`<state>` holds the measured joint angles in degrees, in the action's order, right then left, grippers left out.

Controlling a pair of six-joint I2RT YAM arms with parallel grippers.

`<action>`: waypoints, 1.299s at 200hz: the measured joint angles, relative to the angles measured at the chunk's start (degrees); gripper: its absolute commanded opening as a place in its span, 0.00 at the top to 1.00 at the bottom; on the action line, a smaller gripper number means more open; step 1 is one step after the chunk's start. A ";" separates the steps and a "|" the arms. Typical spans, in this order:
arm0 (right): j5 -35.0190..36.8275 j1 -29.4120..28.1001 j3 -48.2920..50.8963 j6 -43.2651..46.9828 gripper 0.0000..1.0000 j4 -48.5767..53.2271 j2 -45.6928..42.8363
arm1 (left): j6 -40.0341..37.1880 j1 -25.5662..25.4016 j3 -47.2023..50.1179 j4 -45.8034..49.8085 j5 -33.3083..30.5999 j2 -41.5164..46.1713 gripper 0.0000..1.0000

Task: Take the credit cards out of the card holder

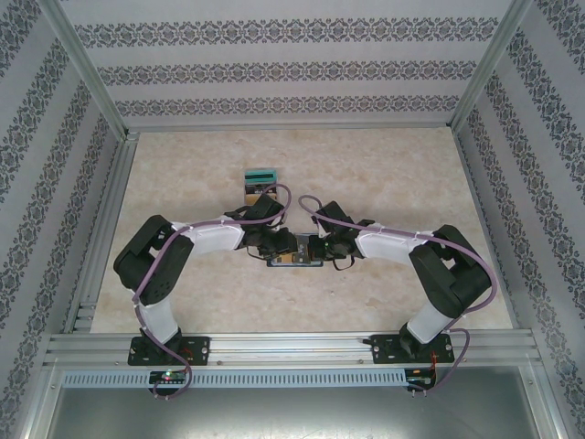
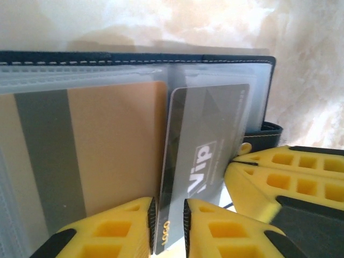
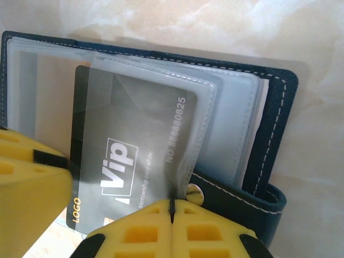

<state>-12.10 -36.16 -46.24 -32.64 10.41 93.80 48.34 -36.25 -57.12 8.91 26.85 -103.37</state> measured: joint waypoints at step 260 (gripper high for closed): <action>0.00 0.00 -0.02 0.00 0.92 0.02 0.02 | -0.15 2.99 2.95 0.04 -0.26 3.58 0.77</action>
<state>-12.10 -36.16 -46.26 -32.64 10.44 93.82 48.18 -33.26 -54.17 8.95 26.59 -99.79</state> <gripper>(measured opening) 0.081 0.164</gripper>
